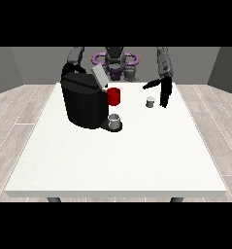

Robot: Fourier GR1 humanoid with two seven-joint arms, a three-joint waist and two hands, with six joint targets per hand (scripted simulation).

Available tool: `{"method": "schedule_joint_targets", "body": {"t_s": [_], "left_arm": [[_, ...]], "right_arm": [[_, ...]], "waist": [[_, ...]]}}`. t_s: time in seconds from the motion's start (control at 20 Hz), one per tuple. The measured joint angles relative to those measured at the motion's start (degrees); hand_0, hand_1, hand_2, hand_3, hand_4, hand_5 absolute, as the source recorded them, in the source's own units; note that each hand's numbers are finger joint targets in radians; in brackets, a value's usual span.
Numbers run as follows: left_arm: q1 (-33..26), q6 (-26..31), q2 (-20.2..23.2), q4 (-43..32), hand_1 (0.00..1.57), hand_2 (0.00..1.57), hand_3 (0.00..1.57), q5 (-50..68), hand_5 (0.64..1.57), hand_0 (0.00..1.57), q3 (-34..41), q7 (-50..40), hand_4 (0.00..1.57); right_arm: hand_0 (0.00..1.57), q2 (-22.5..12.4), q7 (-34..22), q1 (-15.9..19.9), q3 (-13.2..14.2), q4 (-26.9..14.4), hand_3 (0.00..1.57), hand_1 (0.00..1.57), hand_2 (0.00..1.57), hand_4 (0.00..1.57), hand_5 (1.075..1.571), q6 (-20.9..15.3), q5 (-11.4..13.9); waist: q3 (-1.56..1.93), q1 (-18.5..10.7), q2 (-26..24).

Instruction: Insert the coffee pod into the coffee machine and close the lid

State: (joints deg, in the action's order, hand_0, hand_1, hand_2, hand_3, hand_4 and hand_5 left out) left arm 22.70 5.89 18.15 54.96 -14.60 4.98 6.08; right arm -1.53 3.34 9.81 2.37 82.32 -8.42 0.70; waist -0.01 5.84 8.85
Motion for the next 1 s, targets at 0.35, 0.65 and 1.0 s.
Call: {"method": "schedule_joint_targets", "body": {"t_s": [0.35, 0.65, 1.0], "left_arm": [[2.12, -1.82, -0.87, -5.99, 0.62, 0.74, 0.48, -4.61, 1.571, 0.62, -1.30, -1.16, 0.00], [3.91, -2.98, 1.41, -10.14, 0.54, 0.69, 0.44, -9.42, 1.571, 0.54, -2.72, 0.77, 0.00], [5.21, -7.78, 1.05, -13.30, 0.72, 0.86, 0.65, -14.49, 1.571, 0.72, -3.91, 3.41, 0.23]], "right_arm": [[0.00, -0.24, -1.46, 0.33, 0.21, -2.68, 0.00, 0.00, 0.00, 0.39, 1.571, -0.73, 0.72], [0.00, -0.28, -1.33, 1.78, 0.33, -3.36, 0.00, 0.00, 0.00, 0.48, 1.571, -0.44, 0.32], [0.00, -0.47, -0.19, 1.76, 0.39, -4.66, 0.00, 0.00, 0.00, 0.51, 1.571, -0.26, -0.32]], "waist": [[0.01, -0.37, -2.09], [0.00, 0.55, -0.83], [-0.01, 0.84, -0.77]]}}
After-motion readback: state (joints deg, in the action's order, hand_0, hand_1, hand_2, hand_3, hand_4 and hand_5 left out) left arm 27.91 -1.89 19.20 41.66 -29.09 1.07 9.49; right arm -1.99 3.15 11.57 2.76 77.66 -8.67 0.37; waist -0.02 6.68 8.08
